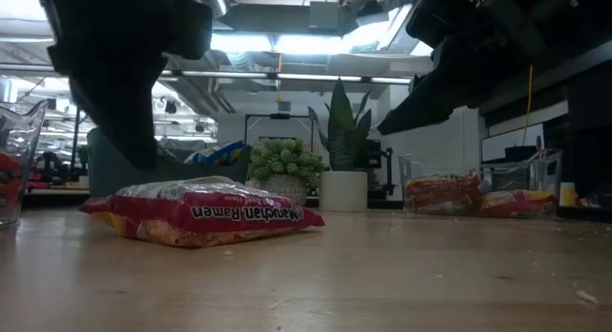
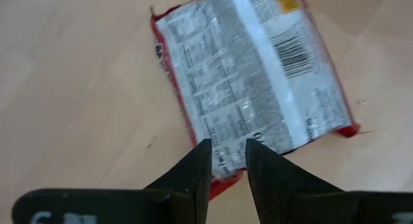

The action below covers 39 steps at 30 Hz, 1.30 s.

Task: Sort Maruchan noodles
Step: Put the red noodle pack into the top transparent bin

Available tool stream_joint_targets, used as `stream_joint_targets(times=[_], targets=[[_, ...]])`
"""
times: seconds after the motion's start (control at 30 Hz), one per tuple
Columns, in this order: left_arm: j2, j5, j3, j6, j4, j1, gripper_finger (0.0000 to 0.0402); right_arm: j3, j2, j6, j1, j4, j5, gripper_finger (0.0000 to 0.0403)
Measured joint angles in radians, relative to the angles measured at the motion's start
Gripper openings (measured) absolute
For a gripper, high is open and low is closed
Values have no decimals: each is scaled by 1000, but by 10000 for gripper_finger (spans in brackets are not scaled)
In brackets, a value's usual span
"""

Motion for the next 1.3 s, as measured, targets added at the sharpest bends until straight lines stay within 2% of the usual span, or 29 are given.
stream_joint_targets(times=[0.3, 0.57, 0.7, 0.83, 0.97, 1.13, 1.3], targets=[[5, 25, -95, -43, 110, -4, 89, 0, 0, -3, 0, 7, 0, 207], [1, 86, -226, -123, 274, -3, 89, 0, 0, -186, 34, 22, -77, 211], [-2, 83, -265, -141, 342, -1, 89, 3, 29, -293, 61, 131, -70, 238], [0, 85, -267, -141, 356, 9, 89, 49, 95, -225, 49, 125, -5, 275], [1, 90, -269, -116, 367, 24, 89, 89, 181, -209, 43, 116, 6, 312], [3, 92, -269, -87, 368, 41, 89, 143, 291, -410, 47, 117, 76, 343], [3, 103, -269, -65, 373, 58, 89, 180, 372, -690, 45, 119, 176, 353]])
